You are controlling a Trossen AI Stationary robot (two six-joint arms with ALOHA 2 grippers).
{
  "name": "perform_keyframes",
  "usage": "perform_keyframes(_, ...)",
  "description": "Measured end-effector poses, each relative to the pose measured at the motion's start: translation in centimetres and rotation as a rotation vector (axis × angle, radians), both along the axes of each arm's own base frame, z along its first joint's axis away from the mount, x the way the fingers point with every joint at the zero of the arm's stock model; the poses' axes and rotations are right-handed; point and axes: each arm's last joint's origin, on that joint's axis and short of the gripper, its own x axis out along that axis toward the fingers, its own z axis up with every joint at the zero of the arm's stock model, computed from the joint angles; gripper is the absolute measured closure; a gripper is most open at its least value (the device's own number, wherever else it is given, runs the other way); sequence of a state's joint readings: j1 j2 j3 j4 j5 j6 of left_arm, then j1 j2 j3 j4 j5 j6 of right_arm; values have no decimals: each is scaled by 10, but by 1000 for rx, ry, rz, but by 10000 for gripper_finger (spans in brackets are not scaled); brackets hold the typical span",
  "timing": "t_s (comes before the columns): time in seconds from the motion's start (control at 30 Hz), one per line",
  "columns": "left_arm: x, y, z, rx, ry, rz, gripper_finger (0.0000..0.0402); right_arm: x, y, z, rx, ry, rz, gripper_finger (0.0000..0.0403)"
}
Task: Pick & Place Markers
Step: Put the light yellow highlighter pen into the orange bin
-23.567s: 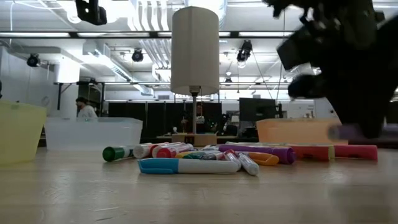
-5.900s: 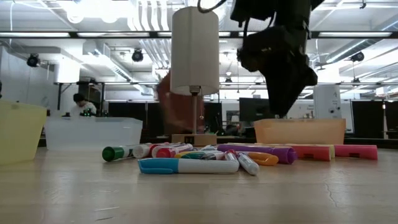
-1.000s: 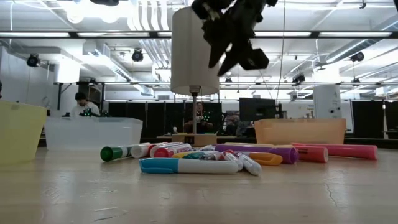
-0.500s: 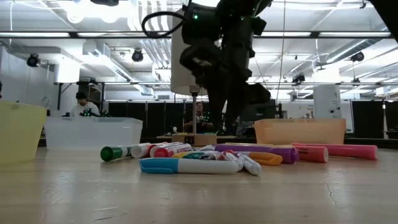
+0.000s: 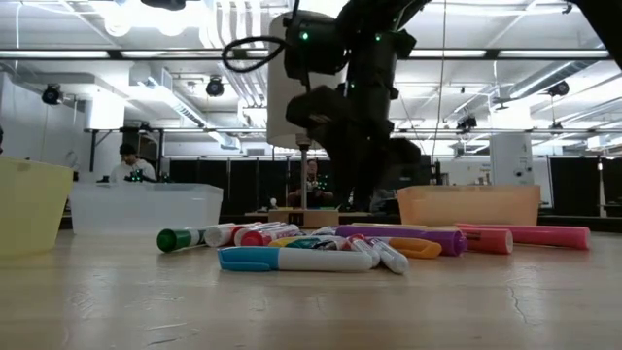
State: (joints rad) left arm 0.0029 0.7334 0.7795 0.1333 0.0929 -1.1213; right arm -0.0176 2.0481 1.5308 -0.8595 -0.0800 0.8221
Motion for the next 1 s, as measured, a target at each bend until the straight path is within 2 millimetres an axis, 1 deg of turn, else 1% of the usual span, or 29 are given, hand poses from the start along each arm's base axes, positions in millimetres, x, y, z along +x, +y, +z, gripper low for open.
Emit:
perform_keyframes(0.1, 0, 0, 0, -9, 0, -2, 401, 1, 0, -10, 7, 28, 13, 285)
perform_keyframes(0.27, 0, 0, 0, -21, 0, -4, 401, 3, 2, -19, 69, 45, 37, 283)
perform_keyframes(0.37, 0, 0, 0, -20, 0, -4, 401, 3, 2, -31, 67, 82, 55, 287)
perform_keyframes(0.5, 0, 0, 0, -20, -1, -3, 401, 5, 2, -39, 71, 101, 79, 295)
perform_keyframes(0.57, 0, 0, 0, -20, -3, -3, 401, 5, 3, -39, 88, 105, 82, 299)
perform_keyframes(0.67, 0, 0, 0, -20, -3, -3, 401, 3, 4, -32, 114, 89, 84, 306)
perform_keyframes(0.77, 0, 0, 0, -20, -3, -3, 401, -6, 9, -18, 113, 119, 95, 312)
perform_keyframes(0.87, 0, 0, 0, -20, -3, -3, 401, -17, 11, 2, 63, 148, 86, 316)
perform_keyframes(1.0, 0, 0, 0, -20, -3, -3, 401, -28, 14, 13, -32, 207, 30, 315)
